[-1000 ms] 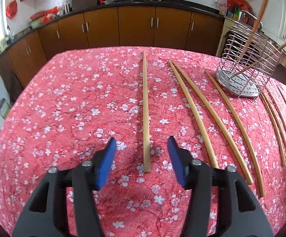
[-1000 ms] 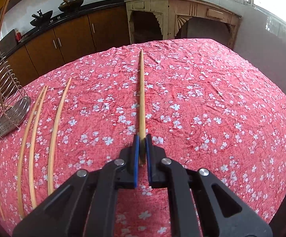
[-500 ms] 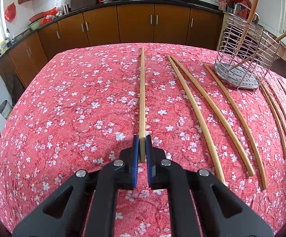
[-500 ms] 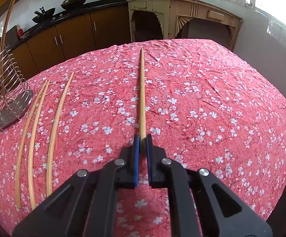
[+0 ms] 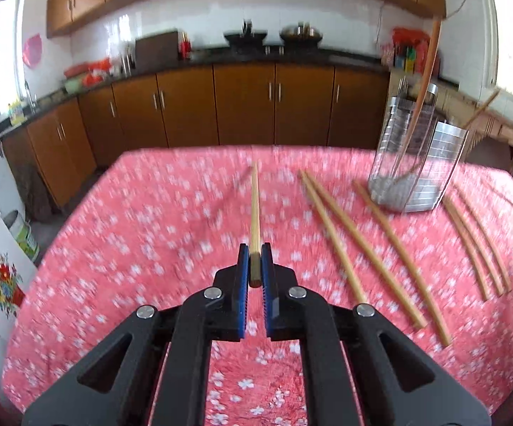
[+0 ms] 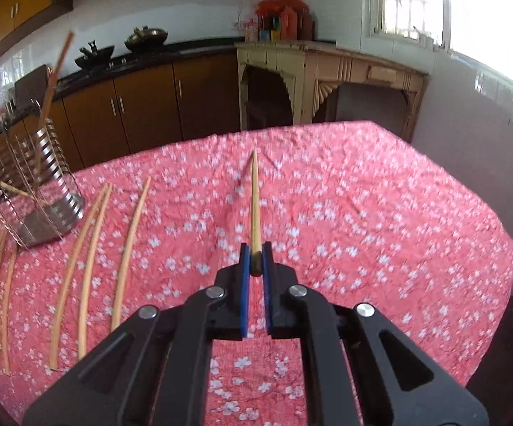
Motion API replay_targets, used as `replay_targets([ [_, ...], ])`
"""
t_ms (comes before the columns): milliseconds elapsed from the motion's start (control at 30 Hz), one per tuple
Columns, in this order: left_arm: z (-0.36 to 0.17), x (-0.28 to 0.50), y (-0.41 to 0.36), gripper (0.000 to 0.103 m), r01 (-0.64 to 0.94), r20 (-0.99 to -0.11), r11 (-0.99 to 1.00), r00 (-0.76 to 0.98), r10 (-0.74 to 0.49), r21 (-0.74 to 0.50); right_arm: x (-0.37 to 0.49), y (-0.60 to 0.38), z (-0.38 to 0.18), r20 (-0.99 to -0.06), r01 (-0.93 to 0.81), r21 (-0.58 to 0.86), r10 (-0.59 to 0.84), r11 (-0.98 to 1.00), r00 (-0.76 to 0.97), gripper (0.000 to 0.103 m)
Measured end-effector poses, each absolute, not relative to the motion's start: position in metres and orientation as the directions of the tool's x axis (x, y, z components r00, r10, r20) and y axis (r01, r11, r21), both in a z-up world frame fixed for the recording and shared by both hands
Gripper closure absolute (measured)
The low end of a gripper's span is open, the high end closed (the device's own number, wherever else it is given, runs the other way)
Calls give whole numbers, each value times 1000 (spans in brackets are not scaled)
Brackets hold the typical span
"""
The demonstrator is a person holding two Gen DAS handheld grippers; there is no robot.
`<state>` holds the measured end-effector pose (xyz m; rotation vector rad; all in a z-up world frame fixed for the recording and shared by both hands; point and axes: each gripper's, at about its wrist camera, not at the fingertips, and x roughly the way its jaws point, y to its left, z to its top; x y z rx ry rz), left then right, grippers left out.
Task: Organize utensils
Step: 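Lift both chopsticks upright and carry them over the wire holder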
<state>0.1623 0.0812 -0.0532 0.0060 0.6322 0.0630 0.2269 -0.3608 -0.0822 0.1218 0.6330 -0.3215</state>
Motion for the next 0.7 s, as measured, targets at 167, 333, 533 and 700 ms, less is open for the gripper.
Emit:
replay_targets([
  [167, -23, 154, 85, 96, -75, -508, 997, 859, 64, -2, 218, -358, -52, -519, 315, 18, -260, 949, 814, 95],
  [333, 1, 152, 93, 96, -89, -444, 995, 894, 64, -37, 213, -357, -32, -467, 300, 35, -250, 953, 848, 95],
  [533, 16, 148, 95, 96, -97, -374, 994, 924, 74, -43, 207, -356, -7, -403, 288, 53, -243, 956, 882, 95],
  [700, 27, 146, 98, 96, -96, -338, 994, 939, 71, -58, 202, -353, 11, -361, 276, 75, -232, 958, 903, 95],
])
